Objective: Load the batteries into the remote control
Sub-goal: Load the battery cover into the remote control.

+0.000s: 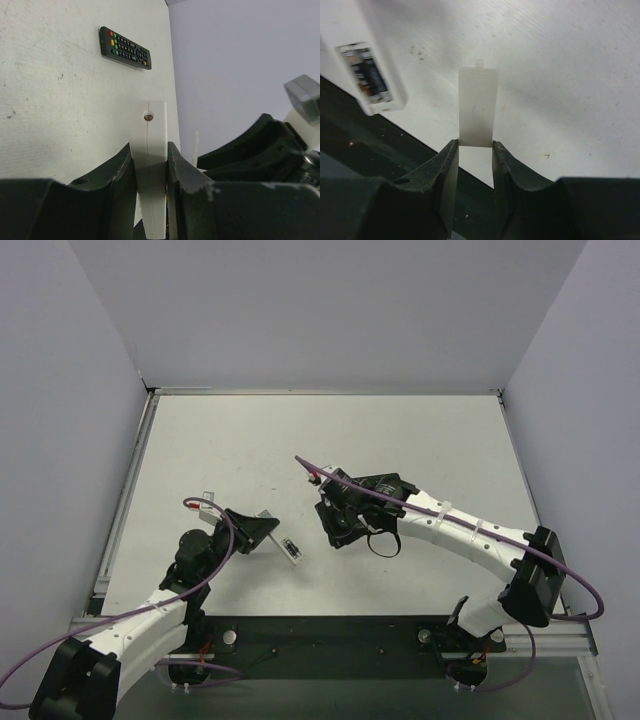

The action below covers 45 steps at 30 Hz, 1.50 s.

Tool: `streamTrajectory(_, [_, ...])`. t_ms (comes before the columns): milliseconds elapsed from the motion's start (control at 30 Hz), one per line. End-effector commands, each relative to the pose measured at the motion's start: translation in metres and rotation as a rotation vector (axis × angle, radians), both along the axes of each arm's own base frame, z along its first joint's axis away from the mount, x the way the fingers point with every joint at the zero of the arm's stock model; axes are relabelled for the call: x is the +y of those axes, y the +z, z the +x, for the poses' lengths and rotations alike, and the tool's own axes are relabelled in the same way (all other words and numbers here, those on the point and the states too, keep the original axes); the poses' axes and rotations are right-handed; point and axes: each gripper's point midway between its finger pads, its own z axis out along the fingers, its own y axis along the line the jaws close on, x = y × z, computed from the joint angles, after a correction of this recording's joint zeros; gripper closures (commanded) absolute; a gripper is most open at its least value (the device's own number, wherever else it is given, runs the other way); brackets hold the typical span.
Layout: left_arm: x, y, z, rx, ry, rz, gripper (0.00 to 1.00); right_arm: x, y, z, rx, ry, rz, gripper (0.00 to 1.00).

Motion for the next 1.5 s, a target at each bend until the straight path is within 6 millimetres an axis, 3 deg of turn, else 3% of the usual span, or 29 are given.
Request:
streamTrajectory(0, [-0.004, 0.028, 0.001, -0.093, -0.017, -0.061, 1.00, 0.017, 0.026, -0.025, 0.028, 0.146, -0.023, 0.97])
streamTrajectory(267, [-0.004, 0.036, 0.000, -0.104, -0.013, -0.090, 1.00, 0.048, 0.033, -0.046, 0.063, 0.257, -0.031, 0.97])
streamTrajectory(667, [-0.003, 0.042, -0.001, -0.114, -0.007, -0.123, 1.00, 0.073, 0.036, -0.051, 0.074, 0.299, -0.027, 0.96])
streamTrajectory(1467, [-0.002, 0.052, -0.004, -0.138, -0.010, -0.148, 1.00, 0.075, 0.030, -0.044, 0.065, 0.258, -0.076, 0.96])
